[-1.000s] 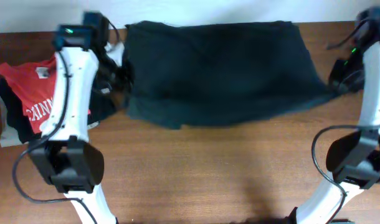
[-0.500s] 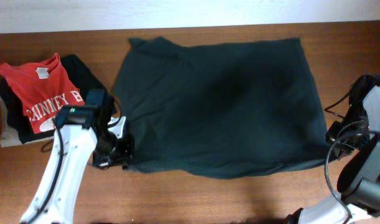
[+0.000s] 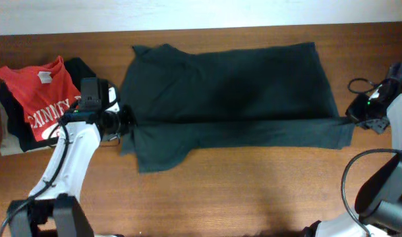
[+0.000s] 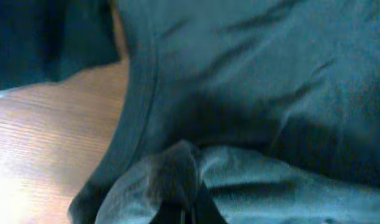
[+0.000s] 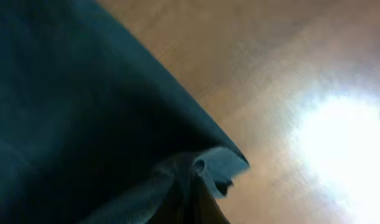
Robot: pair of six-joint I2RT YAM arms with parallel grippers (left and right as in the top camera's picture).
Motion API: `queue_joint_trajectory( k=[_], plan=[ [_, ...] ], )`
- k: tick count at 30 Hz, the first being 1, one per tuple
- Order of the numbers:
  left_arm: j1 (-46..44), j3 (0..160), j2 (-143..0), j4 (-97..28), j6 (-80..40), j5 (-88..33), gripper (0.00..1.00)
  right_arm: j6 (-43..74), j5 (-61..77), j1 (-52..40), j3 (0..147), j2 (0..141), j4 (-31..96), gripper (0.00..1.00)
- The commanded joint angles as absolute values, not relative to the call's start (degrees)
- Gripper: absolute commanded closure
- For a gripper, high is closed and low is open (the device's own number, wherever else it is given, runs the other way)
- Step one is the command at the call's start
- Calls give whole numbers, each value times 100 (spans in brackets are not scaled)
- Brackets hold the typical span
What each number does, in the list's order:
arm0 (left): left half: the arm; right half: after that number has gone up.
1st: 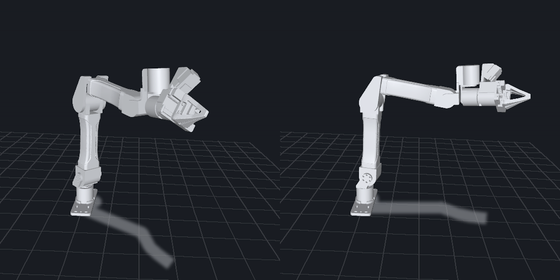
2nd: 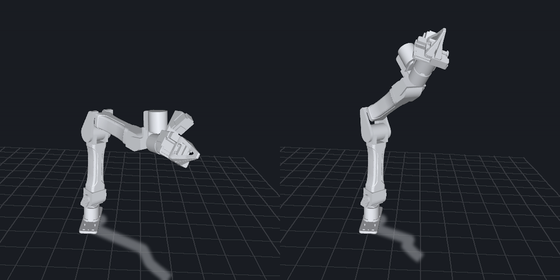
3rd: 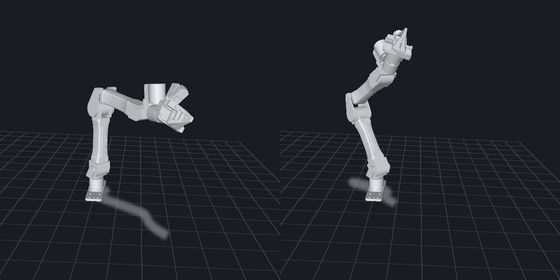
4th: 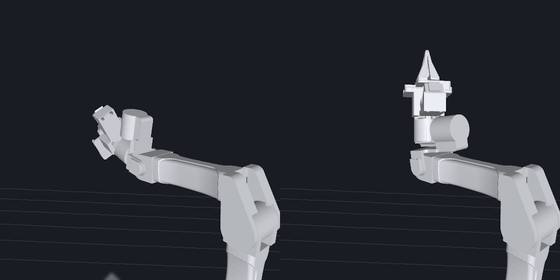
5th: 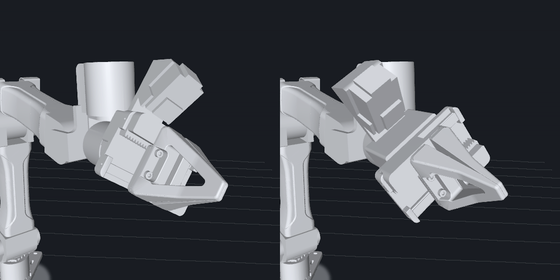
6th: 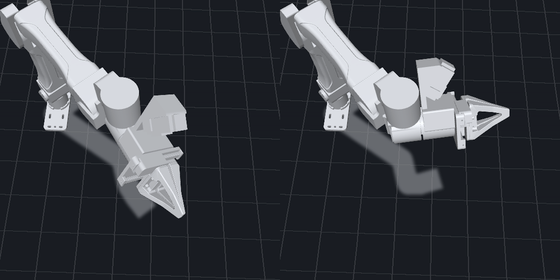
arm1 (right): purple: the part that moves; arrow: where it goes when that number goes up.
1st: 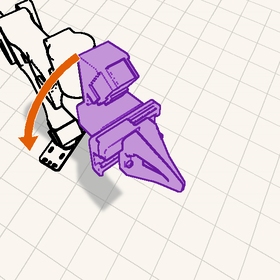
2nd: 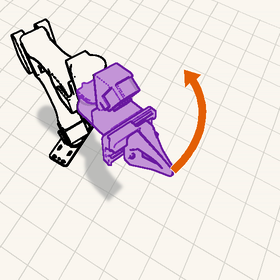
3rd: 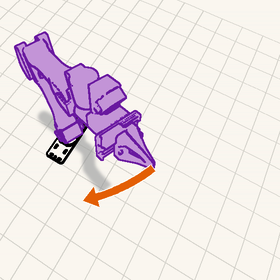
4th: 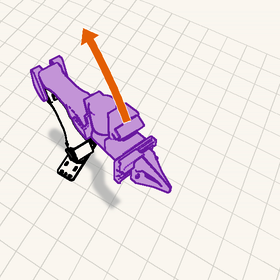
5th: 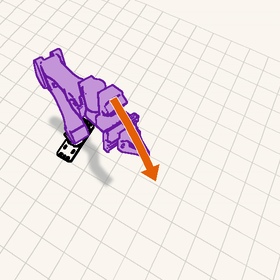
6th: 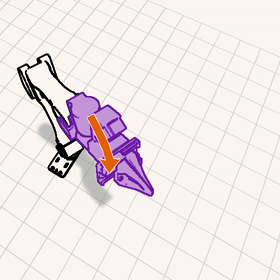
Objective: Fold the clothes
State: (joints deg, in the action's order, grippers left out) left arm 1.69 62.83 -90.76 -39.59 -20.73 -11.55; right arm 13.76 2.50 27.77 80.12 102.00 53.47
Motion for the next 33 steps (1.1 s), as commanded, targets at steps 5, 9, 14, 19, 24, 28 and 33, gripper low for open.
queue_joint_trajectory(
  k=[5, 9, 14, 19, 24, 28, 33],
  plan=[
    [204, 6276, -9732, -2906, -2167, -1267, 100, 1234, 283, 2279, 8014, 10602, 4425, 96],
    [204, 6276, -10092, -2359, -2167, -1262, 100, 1247, 283, 2276, 8014, 10768, 3953, 96],
    [204, 6276, -10457, -1999, -2167, -1162, 99, 1245, 329, 2276, 8014, 11137, 3656, 92],
    [204, 6377, -10438, -2005, -2154, -1350, 27, 991, 134, 2281, 8014, 11150, 4018, 43],
    [38, 6818, -9937, -2596, -1981, -2187, 25, 987, 40, 2287, 7940, 11212, 4910, 54],
    [-668, 6803, -9939, -3579, -1291, -1944, 25, 989, 43, 2287, 7303, 11299, 4692, 74],
    [-1608, 6606, -9974, -3695, -1295, -1579, 25, 991, 86, 2287, 7048, 11299, 4567, 74]
  ],
)
